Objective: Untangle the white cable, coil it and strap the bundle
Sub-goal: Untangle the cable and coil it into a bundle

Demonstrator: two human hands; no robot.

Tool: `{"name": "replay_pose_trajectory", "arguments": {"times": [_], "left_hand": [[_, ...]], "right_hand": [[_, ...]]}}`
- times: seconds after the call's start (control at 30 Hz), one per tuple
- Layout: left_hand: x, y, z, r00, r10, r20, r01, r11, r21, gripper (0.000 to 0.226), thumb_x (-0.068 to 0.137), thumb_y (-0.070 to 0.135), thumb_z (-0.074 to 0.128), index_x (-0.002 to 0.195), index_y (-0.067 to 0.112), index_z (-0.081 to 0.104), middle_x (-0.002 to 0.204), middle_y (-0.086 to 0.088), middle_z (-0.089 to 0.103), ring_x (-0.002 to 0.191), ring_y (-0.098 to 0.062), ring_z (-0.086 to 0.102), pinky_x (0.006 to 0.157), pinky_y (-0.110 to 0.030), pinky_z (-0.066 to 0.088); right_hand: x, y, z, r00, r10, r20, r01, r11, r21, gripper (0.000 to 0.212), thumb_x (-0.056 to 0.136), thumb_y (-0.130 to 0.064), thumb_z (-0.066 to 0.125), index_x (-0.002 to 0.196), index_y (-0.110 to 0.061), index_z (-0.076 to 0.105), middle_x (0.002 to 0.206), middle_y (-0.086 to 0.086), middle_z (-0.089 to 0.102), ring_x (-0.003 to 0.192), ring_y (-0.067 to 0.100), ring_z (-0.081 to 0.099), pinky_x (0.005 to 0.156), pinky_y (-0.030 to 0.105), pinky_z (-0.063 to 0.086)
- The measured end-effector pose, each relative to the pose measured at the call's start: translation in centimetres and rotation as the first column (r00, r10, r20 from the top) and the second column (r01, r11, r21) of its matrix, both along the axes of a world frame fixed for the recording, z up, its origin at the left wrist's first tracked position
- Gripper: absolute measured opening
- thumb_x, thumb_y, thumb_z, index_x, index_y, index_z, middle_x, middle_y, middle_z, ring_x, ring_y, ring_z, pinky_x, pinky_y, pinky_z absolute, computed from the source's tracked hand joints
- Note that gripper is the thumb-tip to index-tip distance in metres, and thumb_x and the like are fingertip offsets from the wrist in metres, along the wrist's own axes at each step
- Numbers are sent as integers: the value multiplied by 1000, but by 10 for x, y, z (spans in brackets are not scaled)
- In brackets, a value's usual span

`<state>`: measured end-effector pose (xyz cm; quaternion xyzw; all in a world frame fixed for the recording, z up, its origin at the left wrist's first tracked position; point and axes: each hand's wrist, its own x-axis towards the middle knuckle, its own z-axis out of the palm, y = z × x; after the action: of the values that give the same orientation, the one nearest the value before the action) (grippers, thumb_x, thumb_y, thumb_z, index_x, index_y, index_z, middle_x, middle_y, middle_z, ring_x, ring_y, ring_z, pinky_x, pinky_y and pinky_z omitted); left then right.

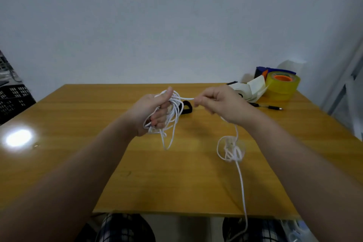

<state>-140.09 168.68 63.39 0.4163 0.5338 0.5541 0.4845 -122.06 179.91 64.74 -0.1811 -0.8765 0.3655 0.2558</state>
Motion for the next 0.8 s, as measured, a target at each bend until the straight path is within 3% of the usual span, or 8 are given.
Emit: {"name": "replay_pose_trajectory", "arguments": {"times": [0.13,0.17,0.23,0.3,0.4,0.5,0.67,0.8], "left_hand": [[-5,-5,-3,1000,10,-15,-10,1000,-15,48,80,49,55,50,18,35,31,3,24,25,-9,22,36,-17,24],[-4,-5,-5,1000,6,-5,-6,1000,-16,48,80,49,54,51,18,34,31,2,24,25,-9,23,36,-17,25],[0,-6,-6,1000,-1,10,1,1000,-17,47,80,50,54,56,16,32,31,2,24,25,-9,23,35,-17,27],[0,-7,-6,1000,26,-2,-26,1000,-7,46,80,49,54,58,16,30,31,2,23,25,-9,23,35,-17,27],[-8,-6,-7,981,192,-26,-190,981,46,47,86,47,54,59,16,31,32,1,25,27,-11,25,38,-18,28],[-12,-2,-13,946,319,-61,-316,947,56,49,92,44,54,58,16,33,34,0,28,31,-14,26,44,-24,28],[17,-12,-6,996,88,-15,-87,994,66,46,86,44,52,56,16,31,32,1,25,27,-11,24,40,-21,26],[37,-19,14,947,-54,318,13,991,132,43,81,40,51,51,17,32,28,6,26,24,-6,26,37,-17,35]], "right_hand": [[4,13,-2,979,-103,176,63,974,217,14,88,-31,63,75,-26,61,68,-3,61,61,9,56,62,33,48],[2,13,-2,985,-85,150,67,991,120,11,90,-24,61,81,-20,63,76,6,65,64,13,62,64,36,55],[1,12,0,1000,-8,22,14,960,-279,8,93,-8,54,93,-10,63,77,11,63,53,12,61,52,28,56],[6,15,2,999,37,-11,-38,862,-505,12,93,-6,53,102,-6,62,71,7,59,37,6,43,35,17,36],[11,19,-3,991,32,130,16,934,-358,25,93,-27,55,95,-6,68,51,-2,51,39,6,30,44,22,29],[4,14,-5,985,-172,-20,163,961,-224,37,95,-37,49,72,-14,66,46,-10,37,43,3,31,57,24,30],[3,42,-15,776,-582,-242,544,812,-211,41,96,-38,47,63,-17,57,55,-2,37,52,10,35,52,26,29],[0,44,-42,824,-544,-161,512,835,-203,48,96,-38,46,54,-15,39,53,-1,34,51,13,30,52,27,25]]}}
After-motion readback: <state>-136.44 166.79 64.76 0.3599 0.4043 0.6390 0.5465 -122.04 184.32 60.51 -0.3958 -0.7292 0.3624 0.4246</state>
